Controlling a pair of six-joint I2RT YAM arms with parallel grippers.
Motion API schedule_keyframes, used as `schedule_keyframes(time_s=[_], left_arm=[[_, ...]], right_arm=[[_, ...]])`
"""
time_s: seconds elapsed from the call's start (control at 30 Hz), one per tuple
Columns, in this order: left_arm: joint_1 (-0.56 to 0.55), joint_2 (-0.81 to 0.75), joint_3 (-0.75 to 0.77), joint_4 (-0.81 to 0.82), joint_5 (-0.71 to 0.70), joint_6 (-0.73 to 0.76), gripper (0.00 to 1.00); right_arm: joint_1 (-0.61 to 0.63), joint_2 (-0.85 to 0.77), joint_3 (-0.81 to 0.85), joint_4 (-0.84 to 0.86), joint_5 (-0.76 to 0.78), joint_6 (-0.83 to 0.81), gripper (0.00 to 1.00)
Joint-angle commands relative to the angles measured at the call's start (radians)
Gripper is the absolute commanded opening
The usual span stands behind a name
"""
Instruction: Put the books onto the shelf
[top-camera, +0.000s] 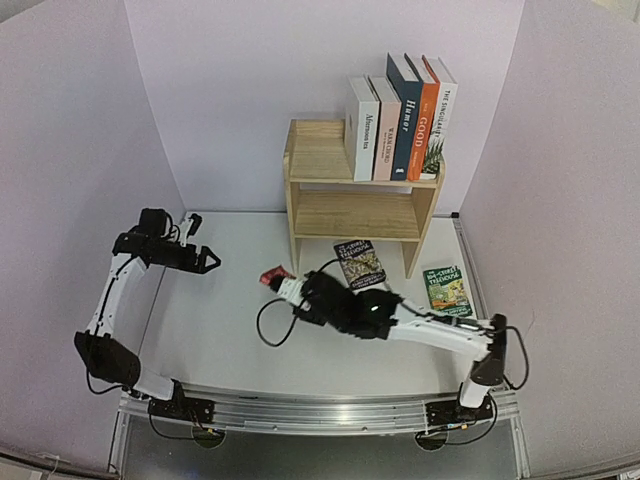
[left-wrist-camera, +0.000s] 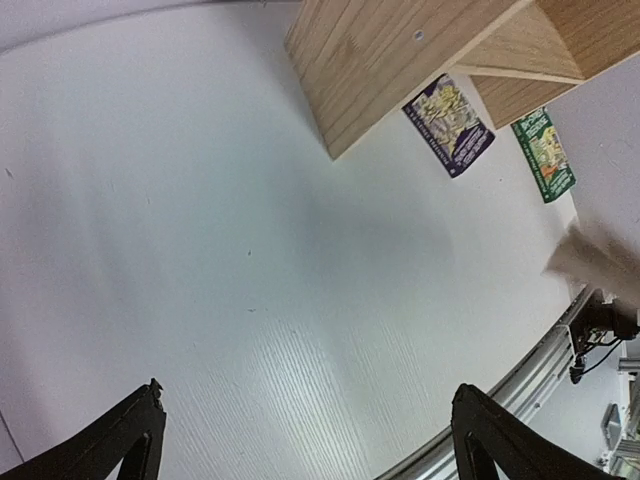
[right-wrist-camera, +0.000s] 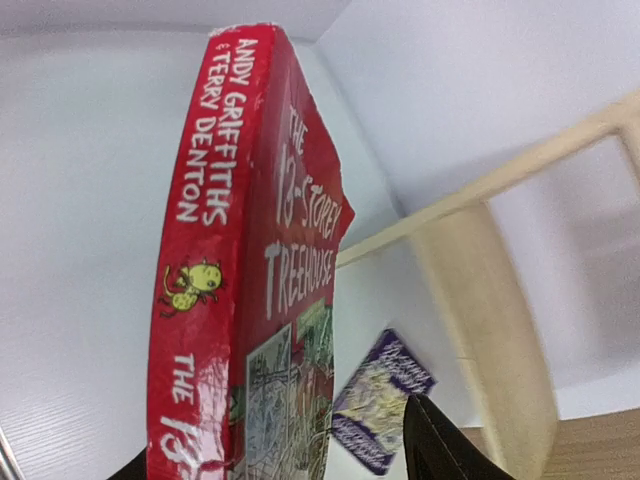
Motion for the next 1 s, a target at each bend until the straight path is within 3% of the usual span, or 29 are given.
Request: schedule_keyframes(time_s=[0.0,0.33,0.57,0.67,0.8,0.97], left_arm=[[-0.019,-0.133,-0.124,0.098,-0.043,0.016,1.00],[-0.020,-0.335,-0.443,0.423,0.017,-0.047,1.00],[-0.020,-0.366,-0.534,0.564,0.000,-0.085,1.00],[-0.020,-0.366,-0.571,0.616,-0.007,-0.076,1.00],[-0.021,-0.367,-0.622,0.720,0.019,-0.095,1.00],[-0.020,-0.345,-0.653,0.796,0.027,-0.149,1.00]], right_arm=[[-0.088,-0.168,0.057,-0.063,-0.111,-0.262,0.00],[-0.361,-0.085,0.140,-0.044,-0.238,-0.705,0.00],[-0.462,-0.016,0.051,0.323,-0.257,-0.970,0.00],[-0.499,0.024,0.042,0.350,-0.279,-1.024,0.00],[-0.538,0.066,-0.041,0.540,-0.289,-1.116,0.00],[-0.539,0.039,-0.002,0.565,-0.316,-1.148,0.00]])
